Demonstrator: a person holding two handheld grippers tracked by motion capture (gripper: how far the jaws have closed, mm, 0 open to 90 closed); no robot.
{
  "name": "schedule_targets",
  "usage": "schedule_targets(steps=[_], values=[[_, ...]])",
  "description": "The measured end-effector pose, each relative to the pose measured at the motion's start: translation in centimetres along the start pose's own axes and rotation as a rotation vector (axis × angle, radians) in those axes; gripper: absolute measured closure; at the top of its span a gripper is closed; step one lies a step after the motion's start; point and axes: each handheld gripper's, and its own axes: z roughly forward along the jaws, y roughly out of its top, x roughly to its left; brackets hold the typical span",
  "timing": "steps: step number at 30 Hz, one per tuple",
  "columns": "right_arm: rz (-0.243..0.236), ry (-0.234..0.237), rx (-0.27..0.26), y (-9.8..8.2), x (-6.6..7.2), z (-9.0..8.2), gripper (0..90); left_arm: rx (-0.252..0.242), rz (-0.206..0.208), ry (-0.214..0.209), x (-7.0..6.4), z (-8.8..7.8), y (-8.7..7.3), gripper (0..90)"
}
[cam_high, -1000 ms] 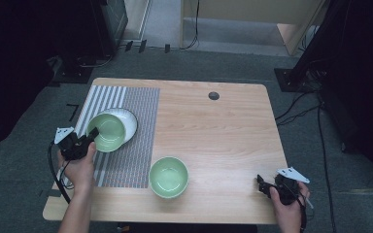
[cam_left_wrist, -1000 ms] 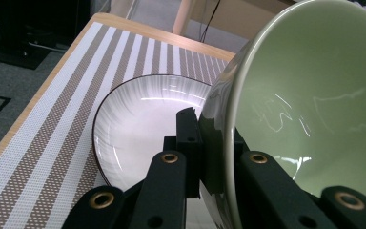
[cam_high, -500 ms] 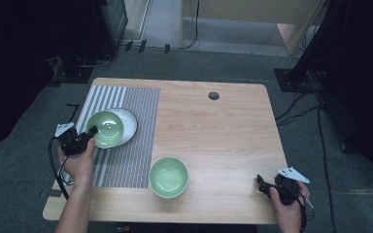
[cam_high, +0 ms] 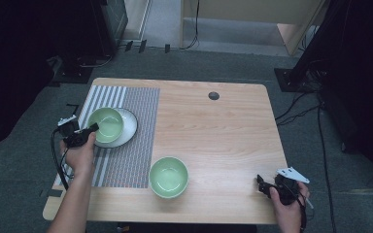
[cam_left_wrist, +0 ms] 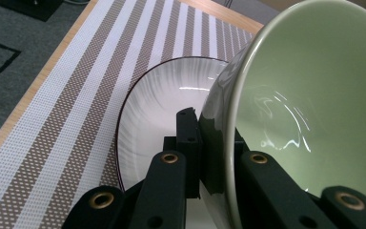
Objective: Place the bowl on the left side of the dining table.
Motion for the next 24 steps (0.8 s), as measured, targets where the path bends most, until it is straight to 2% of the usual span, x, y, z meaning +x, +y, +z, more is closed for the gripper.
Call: schedule_targets(steps=[7,9,12,20,24], values=[[0.0,0.0,0.0,0.0,0.0,0.0,15.5,0.047,0.007,0.019,-0.1,0.7,0.6,84.2],[0.0,0.0,0.0,0.0,0.0,0.0,15.5,0.06,-0.008,0.017,-0.1,1.0,0.5,84.2],[-0.001,0.003,0.0,0.0,0.0,0.0,15.5,0.086,-0.006,0.031,-0.2,1.5,0.4,84.1],[-0.009,0.008,-0.001,0.0,0.2,0.0,15.5,0.104,-0.036,0.053,-0.3,2.0,0.4,83.7],[-0.008,0.01,0.0,0.0,0.2,0.0,15.5,0.09,-0.074,0.062,-0.2,2.1,0.8,81.0]])
